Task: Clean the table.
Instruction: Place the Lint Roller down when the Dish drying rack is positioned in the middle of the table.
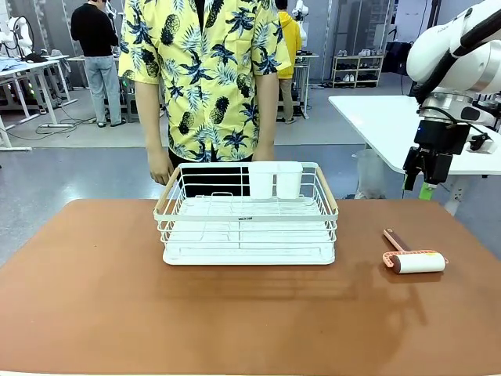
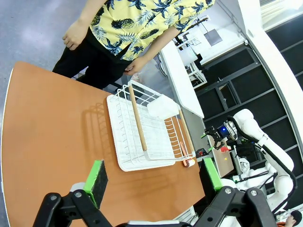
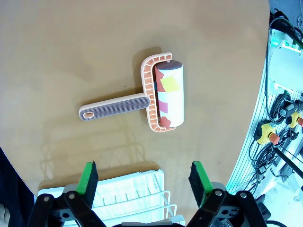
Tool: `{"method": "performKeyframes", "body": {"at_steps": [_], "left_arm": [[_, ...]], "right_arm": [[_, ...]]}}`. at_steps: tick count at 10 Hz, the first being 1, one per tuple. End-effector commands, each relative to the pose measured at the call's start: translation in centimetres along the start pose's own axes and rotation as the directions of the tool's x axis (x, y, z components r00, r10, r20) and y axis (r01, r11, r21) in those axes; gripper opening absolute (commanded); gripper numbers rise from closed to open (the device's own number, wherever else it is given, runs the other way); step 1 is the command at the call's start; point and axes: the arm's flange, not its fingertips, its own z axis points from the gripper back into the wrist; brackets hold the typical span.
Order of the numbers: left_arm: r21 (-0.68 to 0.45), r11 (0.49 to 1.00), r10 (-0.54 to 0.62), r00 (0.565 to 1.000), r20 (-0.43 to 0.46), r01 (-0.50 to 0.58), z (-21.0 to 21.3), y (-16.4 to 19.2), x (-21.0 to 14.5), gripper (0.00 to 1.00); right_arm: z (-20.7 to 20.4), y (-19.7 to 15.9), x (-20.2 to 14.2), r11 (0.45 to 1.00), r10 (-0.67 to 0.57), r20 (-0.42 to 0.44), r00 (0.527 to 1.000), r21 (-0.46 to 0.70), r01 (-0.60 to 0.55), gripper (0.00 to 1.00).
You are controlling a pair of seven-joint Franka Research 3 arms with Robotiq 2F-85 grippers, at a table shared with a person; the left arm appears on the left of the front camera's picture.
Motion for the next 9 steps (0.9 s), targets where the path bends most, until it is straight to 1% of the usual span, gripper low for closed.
{"method": "performKeyframes", "body": {"at_steps": [1,9], "left_arm": [[-0.007,1.0,-0.001,1.0,0.006,0.001,0.15,-0.03,0.06,1.0],[-0.007,1.0,-0.001,1.0,0.006,0.001,0.15,-0.03,0.06,1.0]], "right_arm": [[0.19,0.11,-0.18,1.0,0.001,0.001,1.0,-0.002,-0.001,1.0],[0.19,0.11,-0.18,1.0,0.001,0.001,1.0,-0.002,-0.001,1.0]]}}
